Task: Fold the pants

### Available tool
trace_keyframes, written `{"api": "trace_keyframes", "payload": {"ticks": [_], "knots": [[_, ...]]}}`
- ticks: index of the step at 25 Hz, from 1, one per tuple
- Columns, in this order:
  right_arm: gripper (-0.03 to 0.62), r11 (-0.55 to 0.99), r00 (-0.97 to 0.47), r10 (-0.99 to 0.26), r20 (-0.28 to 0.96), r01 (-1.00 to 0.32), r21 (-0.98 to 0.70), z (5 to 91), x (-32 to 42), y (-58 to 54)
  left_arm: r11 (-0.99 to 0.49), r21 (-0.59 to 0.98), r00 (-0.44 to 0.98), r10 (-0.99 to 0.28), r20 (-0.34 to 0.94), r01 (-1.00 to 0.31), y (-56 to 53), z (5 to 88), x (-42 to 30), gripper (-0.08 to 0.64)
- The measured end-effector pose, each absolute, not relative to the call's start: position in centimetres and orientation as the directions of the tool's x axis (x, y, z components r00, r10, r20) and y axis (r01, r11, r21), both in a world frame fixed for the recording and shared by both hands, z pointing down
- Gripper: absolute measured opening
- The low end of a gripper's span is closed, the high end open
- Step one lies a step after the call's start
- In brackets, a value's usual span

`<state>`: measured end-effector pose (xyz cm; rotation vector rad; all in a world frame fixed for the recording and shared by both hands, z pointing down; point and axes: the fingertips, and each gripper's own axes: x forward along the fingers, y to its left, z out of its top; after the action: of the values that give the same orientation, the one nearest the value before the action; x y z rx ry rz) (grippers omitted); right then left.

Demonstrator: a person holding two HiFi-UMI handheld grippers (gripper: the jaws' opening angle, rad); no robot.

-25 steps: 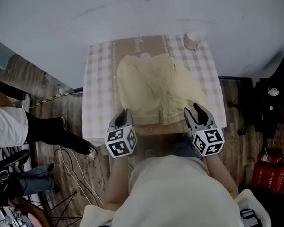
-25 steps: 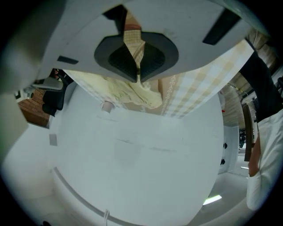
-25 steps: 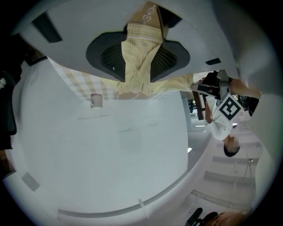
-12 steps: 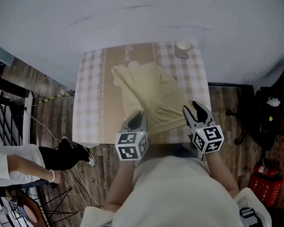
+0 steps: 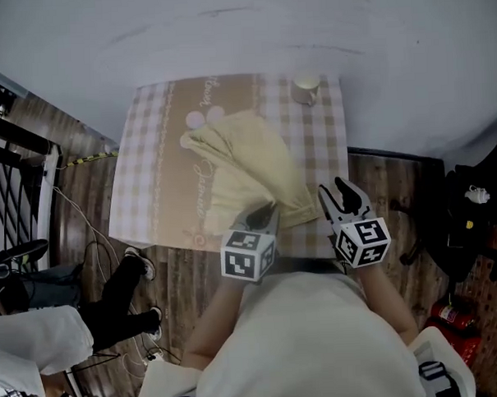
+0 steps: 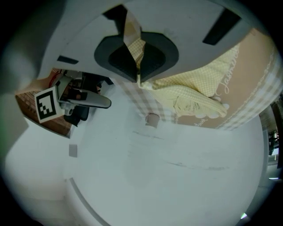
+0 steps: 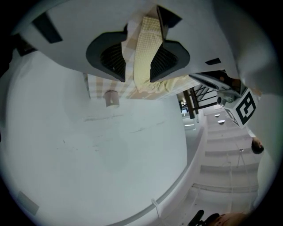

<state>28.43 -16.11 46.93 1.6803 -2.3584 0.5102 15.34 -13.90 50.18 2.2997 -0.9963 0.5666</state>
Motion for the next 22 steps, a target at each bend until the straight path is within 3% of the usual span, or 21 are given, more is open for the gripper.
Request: {"api": "trace_keyframes", "payload": {"ticks": [22], "knots": [[0.167, 0.332, -0.376, -0.847, 0.376, -0.926, -0.180, 48.5, 33.6, -15.1, -0.688, 0.298, 0.611, -0.265, 0.746, -0.662, -8.3, 58.1, 26.0, 0.026]]}}
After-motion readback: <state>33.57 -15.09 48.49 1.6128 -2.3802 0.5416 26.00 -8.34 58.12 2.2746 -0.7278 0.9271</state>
